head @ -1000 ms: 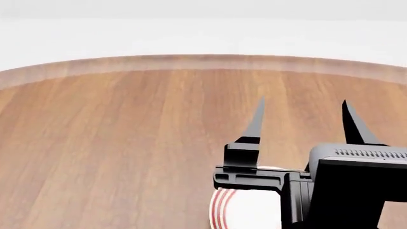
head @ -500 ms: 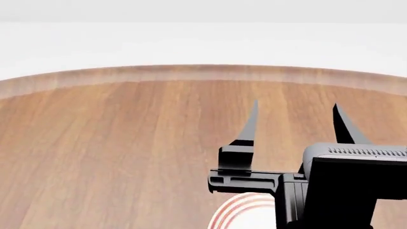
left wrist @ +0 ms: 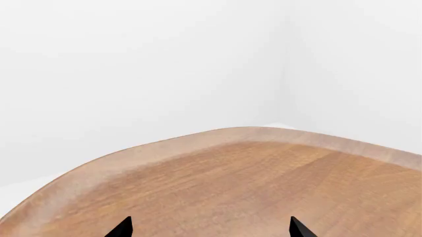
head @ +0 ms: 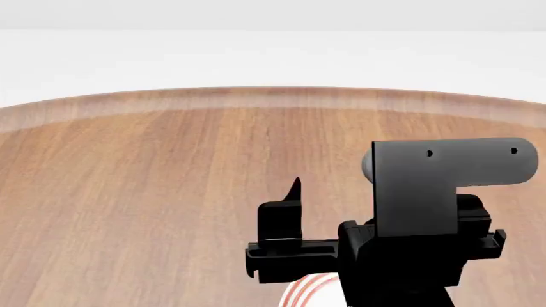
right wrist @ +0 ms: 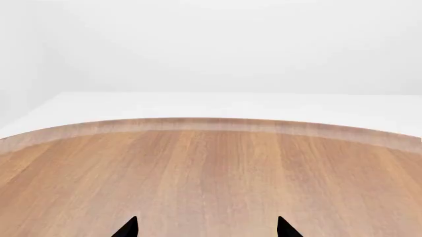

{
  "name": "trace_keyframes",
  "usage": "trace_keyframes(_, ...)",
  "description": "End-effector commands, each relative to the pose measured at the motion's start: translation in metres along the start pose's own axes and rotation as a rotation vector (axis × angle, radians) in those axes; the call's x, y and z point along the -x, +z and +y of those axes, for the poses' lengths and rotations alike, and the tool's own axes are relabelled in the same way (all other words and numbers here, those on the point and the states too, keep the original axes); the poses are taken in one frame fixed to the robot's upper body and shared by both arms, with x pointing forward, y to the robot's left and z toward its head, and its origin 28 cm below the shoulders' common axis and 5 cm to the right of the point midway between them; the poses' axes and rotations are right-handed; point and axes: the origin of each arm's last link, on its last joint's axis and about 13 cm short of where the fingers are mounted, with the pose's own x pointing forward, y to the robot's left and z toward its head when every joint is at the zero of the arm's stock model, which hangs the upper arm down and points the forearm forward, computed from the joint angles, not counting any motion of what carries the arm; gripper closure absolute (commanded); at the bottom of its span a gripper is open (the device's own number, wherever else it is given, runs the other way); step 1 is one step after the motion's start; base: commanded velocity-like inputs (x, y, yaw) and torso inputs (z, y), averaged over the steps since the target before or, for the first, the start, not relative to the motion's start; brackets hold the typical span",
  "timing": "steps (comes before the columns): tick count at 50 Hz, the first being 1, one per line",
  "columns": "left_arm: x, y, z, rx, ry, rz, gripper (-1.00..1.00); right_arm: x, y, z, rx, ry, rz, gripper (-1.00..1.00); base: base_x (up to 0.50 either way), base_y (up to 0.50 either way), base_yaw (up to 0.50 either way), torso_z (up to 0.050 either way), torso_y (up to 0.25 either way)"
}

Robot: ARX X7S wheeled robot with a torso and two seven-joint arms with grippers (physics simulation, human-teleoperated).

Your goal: Put the chocolate pudding to the right of the plate.

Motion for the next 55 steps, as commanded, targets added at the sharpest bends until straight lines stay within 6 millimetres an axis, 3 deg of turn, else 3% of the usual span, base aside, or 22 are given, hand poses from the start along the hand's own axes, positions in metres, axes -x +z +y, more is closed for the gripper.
trace_keyframes(1,0.0,0.0,0.0,0.002,0.001,0.001,-1.0,0.007,0.02,-0.002,0.044,0.09,0.302,-1.0,0.0,0.0,0.0,0.0,0.0)
trace_keyframes(11,0.0,0.0,0.0,0.001,0.001,0.001,-1.0,-0.008,0.007,0.003,0.264,0.132,0.363,-1.0,0.0,0.0,0.0,0.0,0.0)
trace_keyframes(31,0.0,0.0,0.0,0.002,0.003,0.002,-1.0,0.006,-0.003,0.022,0.503,0.441,0.327,-1.0,0.0,0.0,0.0,0.0,0.0)
trace_keyframes(37,0.0,0.0,0.0,0.002,0.003,0.002,-1.0,0.008,-0.002,0.023,0.447,0.516,0.271,-1.0,0.0,0.0,0.0,0.0,0.0)
trace_keyframes(55,0.0,0.0,0.0,0.002,0.004,0.003,-1.0,0.008,-0.013,0.025,0.308,0.627,0.395,-1.0,0.0,0.0,0.0,0.0,0.0)
